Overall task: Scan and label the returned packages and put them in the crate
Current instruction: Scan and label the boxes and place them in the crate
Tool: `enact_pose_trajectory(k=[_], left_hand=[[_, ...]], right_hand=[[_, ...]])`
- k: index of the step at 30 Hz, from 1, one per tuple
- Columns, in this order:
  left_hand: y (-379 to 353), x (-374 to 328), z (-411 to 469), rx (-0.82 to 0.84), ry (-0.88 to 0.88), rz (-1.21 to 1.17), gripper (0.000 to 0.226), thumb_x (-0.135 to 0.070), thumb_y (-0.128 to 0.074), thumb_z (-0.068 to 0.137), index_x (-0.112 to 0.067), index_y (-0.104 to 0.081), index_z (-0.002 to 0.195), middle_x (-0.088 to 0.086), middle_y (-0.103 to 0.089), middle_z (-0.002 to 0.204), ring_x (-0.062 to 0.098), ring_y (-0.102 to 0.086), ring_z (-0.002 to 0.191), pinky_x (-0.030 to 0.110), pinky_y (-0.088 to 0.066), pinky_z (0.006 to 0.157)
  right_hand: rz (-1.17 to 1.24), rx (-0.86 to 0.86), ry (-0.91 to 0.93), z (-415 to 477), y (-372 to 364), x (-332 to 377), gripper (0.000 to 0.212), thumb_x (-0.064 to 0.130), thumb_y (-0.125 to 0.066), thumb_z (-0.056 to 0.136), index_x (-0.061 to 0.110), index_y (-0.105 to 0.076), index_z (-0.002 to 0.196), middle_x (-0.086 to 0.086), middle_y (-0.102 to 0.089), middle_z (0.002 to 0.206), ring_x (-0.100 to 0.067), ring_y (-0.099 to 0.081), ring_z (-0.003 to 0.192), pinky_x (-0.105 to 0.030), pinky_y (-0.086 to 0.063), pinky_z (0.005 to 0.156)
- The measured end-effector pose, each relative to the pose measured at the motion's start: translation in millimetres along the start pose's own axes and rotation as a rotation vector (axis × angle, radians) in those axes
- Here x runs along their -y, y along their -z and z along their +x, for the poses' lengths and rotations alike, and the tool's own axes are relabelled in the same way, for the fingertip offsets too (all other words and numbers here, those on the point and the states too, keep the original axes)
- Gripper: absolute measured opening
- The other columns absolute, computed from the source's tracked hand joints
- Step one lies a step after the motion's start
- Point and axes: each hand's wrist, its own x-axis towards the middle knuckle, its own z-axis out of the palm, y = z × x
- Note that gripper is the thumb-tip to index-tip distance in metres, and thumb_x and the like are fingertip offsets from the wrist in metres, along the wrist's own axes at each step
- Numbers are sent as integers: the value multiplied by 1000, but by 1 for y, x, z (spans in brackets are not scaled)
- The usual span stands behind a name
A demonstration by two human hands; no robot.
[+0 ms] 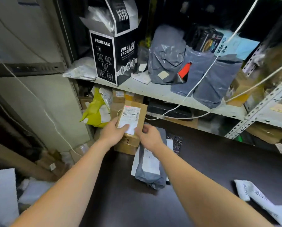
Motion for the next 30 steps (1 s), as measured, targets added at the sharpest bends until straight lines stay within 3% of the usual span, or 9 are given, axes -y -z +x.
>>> enact_pose_trajectory(k=[4, 7, 10, 15, 18, 21, 23, 27, 30], left_hand=[[-6, 0, -12, -70, -56, -112, 48, -25, -75, 88, -29, -58, 132, -17, -65, 112, 8, -62, 102, 20, -46, 78], [-8, -15, -27, -107, -149, -127, 48, -24, -77, 85, -35, -58, 127, -32, -59, 104, -6, -58, 96, 9, -42, 72], [-22, -43, -49, -71, -225, -133, 50, -25, -80, 83, -30, -58, 128, -21, -61, 114, -6, -58, 98, 4, -43, 70], [-94, -88, -115, 122, -264, -156, 59, -27, -85, 77, -22, -59, 130, -11, -66, 119, -3, -61, 103, 8, -46, 73], [-154, -105, -174, 204, -262, -142, 58, -29, -86, 76, -27, -53, 123, -20, -61, 110, -15, -56, 96, 6, -45, 68], [-217, -114, -242, 287, -242, -139, 57, -27, -88, 73, -26, -52, 118, -17, -62, 107, -5, -60, 96, 6, -43, 68], [-255, -117, -287, 325, -220, -141, 52, -26, -88, 73, -28, -52, 110, -16, -63, 106, -3, -61, 96, 9, -45, 70], [-322, -118, -361, 397, -173, -124, 52, -27, -88, 72, -25, -54, 111, -12, -64, 112, 1, -62, 100, 22, -52, 82], [-363, -117, -400, 437, -146, -112, 50, -28, -89, 72, -25, -54, 107, -12, -65, 109, -1, -63, 97, 16, -50, 73]], right_hand=[[76, 0, 62, -6, 4, -5, 36, 17, -64, 96, 11, -65, 132, 0, -71, 125, -16, -67, 113, -39, -53, 102], [152, -27, 129, -23, 16, -7, 35, 10, -62, 97, 13, -65, 131, 8, -71, 120, 0, -67, 106, -22, -54, 95], [174, -88, 173, -56, 48, -11, 34, 13, -63, 97, 19, -66, 130, 20, -69, 110, 13, -66, 93, -6, -50, 78], [84, -232, 148, -137, 134, -49, 28, 26, -60, 96, 38, -69, 120, 24, -75, 100, 0, -72, 84, -15, -55, 71], [20, -277, 111, -195, 188, -91, 31, 29, -59, 97, 36, -67, 126, 22, -75, 102, -5, -73, 83, -23, -58, 71], [-22, -313, 38, -255, 237, -143, 27, 31, -57, 97, 37, -68, 121, 23, -75, 102, -4, -72, 86, -30, -58, 78], [-31, -338, -13, -295, 265, -179, 24, 32, -56, 97, 37, -69, 117, 24, -74, 100, 0, -71, 88, -25, -57, 75], [-33, -340, -72, -362, 313, -241, 26, 32, -55, 98, 41, -69, 117, 27, -73, 101, 2, -71, 88, -29, -60, 77], [-36, -319, -112, -396, 340, -277, 30, 29, -54, 98, 40, -68, 122, 24, -73, 107, -1, -71, 92, -35, -60, 83]])
